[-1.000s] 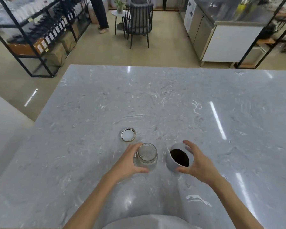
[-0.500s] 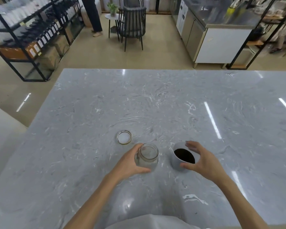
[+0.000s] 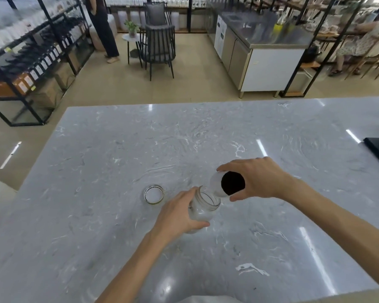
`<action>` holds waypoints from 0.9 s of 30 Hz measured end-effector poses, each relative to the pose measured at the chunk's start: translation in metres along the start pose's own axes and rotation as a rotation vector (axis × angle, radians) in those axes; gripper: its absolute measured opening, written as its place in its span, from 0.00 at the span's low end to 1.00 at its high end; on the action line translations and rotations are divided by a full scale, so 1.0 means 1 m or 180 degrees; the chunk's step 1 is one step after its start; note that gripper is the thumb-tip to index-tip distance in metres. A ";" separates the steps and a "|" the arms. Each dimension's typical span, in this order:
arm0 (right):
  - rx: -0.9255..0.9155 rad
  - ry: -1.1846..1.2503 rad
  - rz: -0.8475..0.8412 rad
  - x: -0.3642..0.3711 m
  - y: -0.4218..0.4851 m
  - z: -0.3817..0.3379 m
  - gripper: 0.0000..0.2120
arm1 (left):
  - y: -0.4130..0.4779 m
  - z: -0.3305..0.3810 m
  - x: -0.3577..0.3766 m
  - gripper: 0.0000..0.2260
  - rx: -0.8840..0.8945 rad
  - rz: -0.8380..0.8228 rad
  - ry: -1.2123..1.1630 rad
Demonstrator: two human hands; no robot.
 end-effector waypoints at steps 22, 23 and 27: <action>-0.0808 -0.1838 -0.0445 -0.167 0.044 -0.008 0.34 | 0.028 0.122 -0.081 0.32 -0.0018 0.0613 0.0308; -0.0816 -0.1881 -0.0487 -0.173 0.045 -0.008 0.34 | 0.030 0.126 -0.083 0.31 -0.0025 0.0625 0.0241; -0.0869 -0.2097 -0.0616 -0.191 0.048 -0.010 0.33 | 0.035 0.143 -0.092 0.32 0.0068 0.0739 0.0479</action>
Point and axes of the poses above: each hand's wrist, its own y-axis towards the middle knuckle, its own x-axis out of the palm, z = x × y, the point moved 6 cm from there along y, towards the middle knuckle, and after that the axes turned 5 degrees about -y, right-handed, at the moved point
